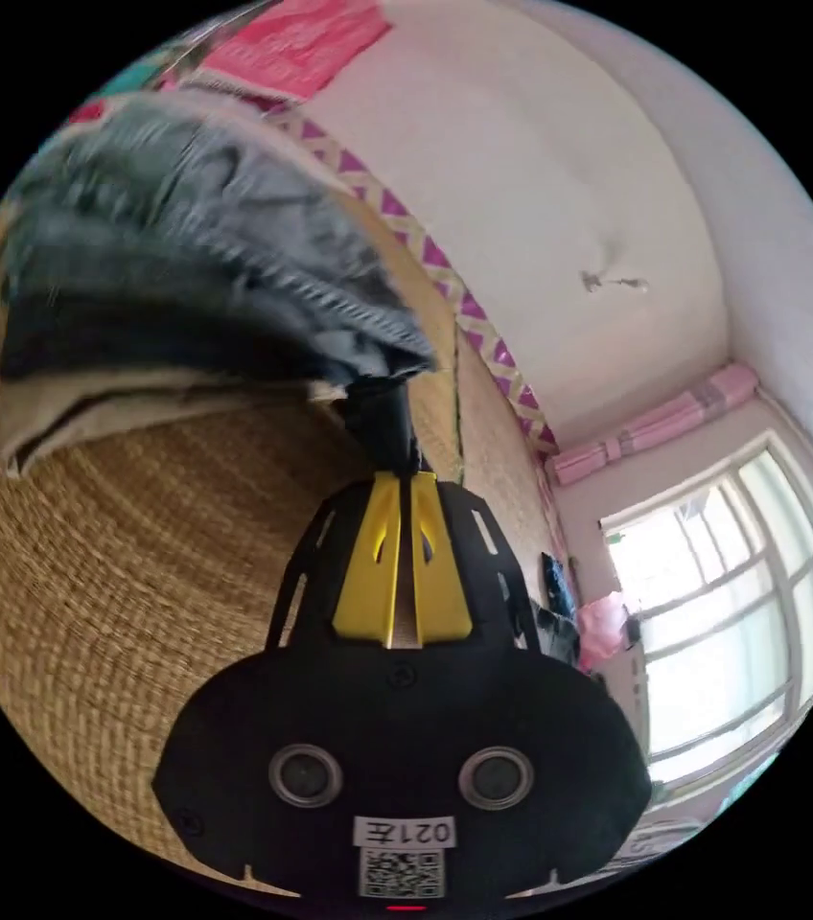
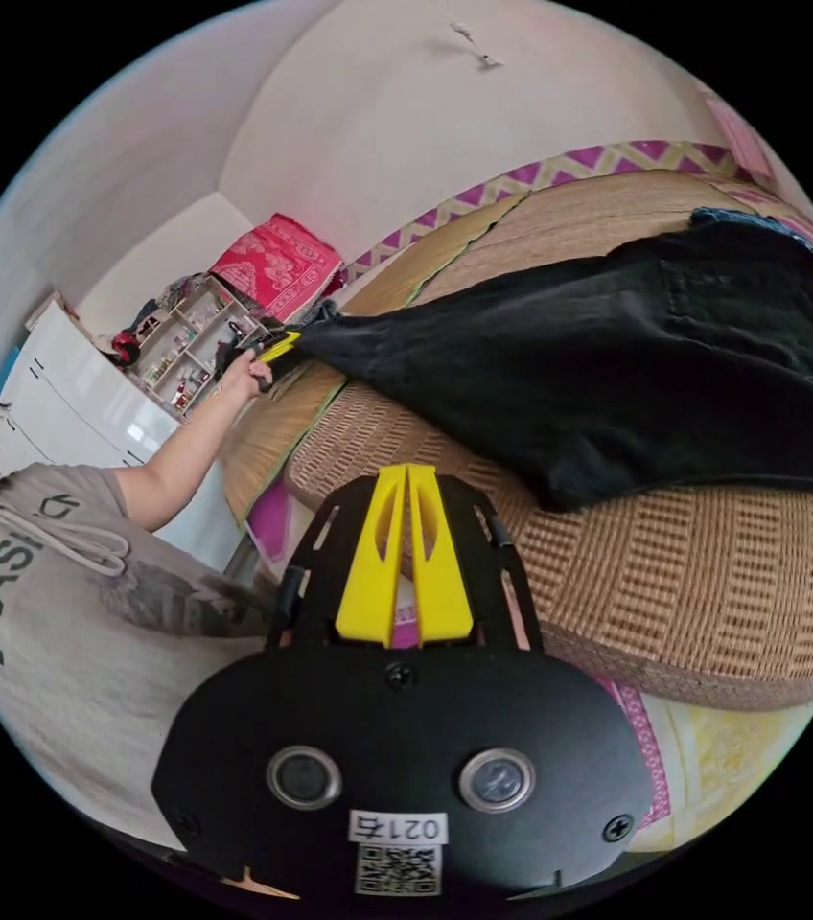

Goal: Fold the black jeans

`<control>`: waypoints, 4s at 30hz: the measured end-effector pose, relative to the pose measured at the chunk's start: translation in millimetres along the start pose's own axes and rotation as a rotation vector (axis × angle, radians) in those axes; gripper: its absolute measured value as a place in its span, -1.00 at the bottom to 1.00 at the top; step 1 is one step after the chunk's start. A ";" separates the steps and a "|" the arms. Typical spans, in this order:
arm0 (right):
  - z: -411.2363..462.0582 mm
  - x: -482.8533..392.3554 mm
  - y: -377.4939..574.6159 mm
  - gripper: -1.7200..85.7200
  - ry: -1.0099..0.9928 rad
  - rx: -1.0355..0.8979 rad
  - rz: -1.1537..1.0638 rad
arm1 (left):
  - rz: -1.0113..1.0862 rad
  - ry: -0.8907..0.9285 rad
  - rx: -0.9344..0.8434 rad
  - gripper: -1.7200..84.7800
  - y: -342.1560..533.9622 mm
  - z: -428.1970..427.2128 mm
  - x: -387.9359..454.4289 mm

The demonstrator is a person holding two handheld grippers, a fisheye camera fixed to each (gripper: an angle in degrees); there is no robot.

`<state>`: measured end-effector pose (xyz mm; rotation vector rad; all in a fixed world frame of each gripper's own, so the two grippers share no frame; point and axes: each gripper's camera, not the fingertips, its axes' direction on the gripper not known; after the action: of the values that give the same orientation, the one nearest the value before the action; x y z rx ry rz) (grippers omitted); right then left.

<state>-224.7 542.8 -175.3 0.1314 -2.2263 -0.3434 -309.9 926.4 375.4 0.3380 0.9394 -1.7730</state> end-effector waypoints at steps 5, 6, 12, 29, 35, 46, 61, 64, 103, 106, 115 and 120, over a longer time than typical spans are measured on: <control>-33.6 41.8 23.7 -0.97 -0.136 0.106 0.040 | 0.474 -0.066 0.080 -0.98 36.7 -27.3 207.1; -35.4 44.6 24.9 -0.97 -0.145 0.109 0.040 | 0.591 -0.085 0.071 -0.98 57.8 -20.6 261.6; -53.2 64.1 36.9 -0.97 -0.200 0.134 0.021 | 0.988 -0.126 -0.059 -0.98 204.6 81.1 448.1; -116.8 107.7 65.5 -0.95 -0.260 0.315 0.063 | 1.462 -0.450 -0.190 -0.86 411.2 228.0 507.5; -246.2 180.3 97.0 -0.75 0.194 0.608 0.435 | 1.381 -0.049 -0.364 -0.92 364.5 184.0 499.3; -283.5 281.2 69.4 -0.70 0.143 0.679 0.893 | 0.958 0.014 -0.371 -0.98 226.0 112.9 377.0; -206.2 -20.8 -127.5 -0.92 0.264 0.576 0.133 | 0.535 0.143 -0.470 -0.98 149.3 62.9 202.0; -109.4 -146.3 -180.0 -0.92 0.364 0.443 -0.159 | 0.461 0.092 -0.481 -0.98 140.8 64.0 174.8; 108.1 -47.8 -177.7 -0.85 0.491 -0.106 -0.153 | 0.404 0.218 -0.686 -0.98 46.2 368.1 114.0; 63.0 -6.3 -187.8 -0.78 0.443 -0.038 -0.064 | 0.430 0.189 -0.645 -0.97 41.9 345.6 101.9; 68.2 168.4 -191.6 -0.65 -0.024 -0.151 0.380 | 0.333 0.247 -0.805 -0.79 51.4 377.7 65.5; 68.1 209.3 -188.1 -0.68 -0.148 -0.145 0.443 | 0.290 0.260 -0.761 -0.68 47.6 379.3 50.5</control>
<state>-413.5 332.2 -113.6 -0.4724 -2.2892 -0.2732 -210.9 608.9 570.4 0.1940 1.5800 -1.0218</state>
